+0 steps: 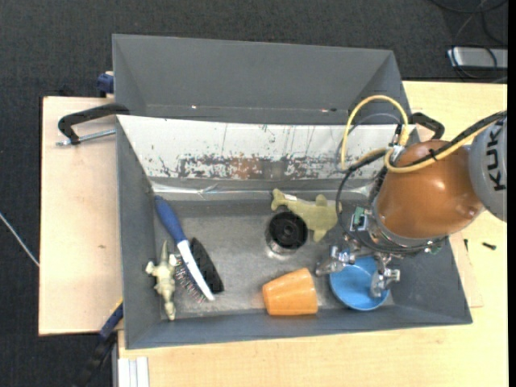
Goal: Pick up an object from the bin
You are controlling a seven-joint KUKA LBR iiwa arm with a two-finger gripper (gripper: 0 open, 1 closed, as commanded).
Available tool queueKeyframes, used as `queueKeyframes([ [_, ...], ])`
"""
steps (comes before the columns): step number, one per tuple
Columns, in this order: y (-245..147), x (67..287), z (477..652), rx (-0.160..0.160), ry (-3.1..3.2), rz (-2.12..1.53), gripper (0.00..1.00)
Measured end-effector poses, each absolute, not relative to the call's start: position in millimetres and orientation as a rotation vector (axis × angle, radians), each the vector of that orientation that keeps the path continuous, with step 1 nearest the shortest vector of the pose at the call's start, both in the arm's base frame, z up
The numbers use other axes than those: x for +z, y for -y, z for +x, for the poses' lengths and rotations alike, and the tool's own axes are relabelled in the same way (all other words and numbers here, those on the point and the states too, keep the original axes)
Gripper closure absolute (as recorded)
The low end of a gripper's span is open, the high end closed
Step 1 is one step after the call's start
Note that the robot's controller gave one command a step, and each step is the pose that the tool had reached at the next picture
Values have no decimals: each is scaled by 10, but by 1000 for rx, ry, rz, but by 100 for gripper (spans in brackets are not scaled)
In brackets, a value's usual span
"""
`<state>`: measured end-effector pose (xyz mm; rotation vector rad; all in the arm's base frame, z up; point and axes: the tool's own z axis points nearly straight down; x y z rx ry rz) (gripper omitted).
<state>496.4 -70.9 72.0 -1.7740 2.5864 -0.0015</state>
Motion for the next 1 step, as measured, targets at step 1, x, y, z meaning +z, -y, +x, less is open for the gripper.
queueKeyframes([
  [1,700,728,4975,-1,-2589,-1772,0],
])
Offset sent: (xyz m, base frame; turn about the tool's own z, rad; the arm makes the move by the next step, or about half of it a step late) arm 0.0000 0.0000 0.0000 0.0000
